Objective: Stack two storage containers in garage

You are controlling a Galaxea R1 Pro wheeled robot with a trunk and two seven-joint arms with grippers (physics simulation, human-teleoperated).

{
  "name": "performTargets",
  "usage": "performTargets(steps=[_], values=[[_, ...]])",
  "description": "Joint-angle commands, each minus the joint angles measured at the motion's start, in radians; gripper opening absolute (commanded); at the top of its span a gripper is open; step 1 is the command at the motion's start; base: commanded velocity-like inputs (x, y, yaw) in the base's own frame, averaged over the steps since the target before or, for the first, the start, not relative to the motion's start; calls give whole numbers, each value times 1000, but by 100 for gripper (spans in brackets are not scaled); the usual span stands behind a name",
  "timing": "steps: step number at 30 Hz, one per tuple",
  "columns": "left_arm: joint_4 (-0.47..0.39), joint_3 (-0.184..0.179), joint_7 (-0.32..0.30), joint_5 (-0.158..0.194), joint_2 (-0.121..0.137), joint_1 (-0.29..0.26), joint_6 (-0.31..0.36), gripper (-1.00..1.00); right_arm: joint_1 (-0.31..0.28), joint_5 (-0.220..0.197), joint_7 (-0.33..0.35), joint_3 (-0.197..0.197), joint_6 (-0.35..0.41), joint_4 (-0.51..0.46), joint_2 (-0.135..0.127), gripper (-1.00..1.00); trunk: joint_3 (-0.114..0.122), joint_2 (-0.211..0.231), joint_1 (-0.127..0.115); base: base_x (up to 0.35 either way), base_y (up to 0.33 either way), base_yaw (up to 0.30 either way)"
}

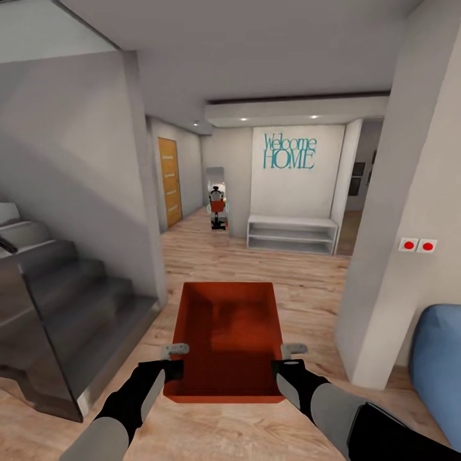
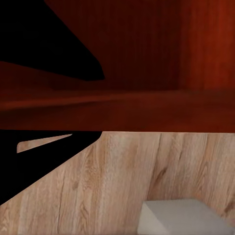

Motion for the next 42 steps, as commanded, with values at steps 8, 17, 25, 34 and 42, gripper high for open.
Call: performTargets(steps=[8,17,25,34,42], values=[[-1,4,10,-16,0,0,7,-100,-1,9,-22,0,6,-1,-7,-100,0,-1,1,322,0,0],[-1,4,10,-16,0,0,7,-100,-1,9,-22,0,6,0,-7,-100,0,-1,1,322,0,0],[-1,4,10,-16,0,0,7,-100,0,9,-22,0,6,-1,-7,-100,0,-1,1,322,0,0],[-1,4,10,-16,0,0,7,-100,-1,9,-21,0,6,0,-7,-100,0,-1,1,322,0,0],[-1,4,10,-16,1,0,7,-100,-1,9,-22,-1,6,-1,-7,-100,0,-1,1,322,0,0]])
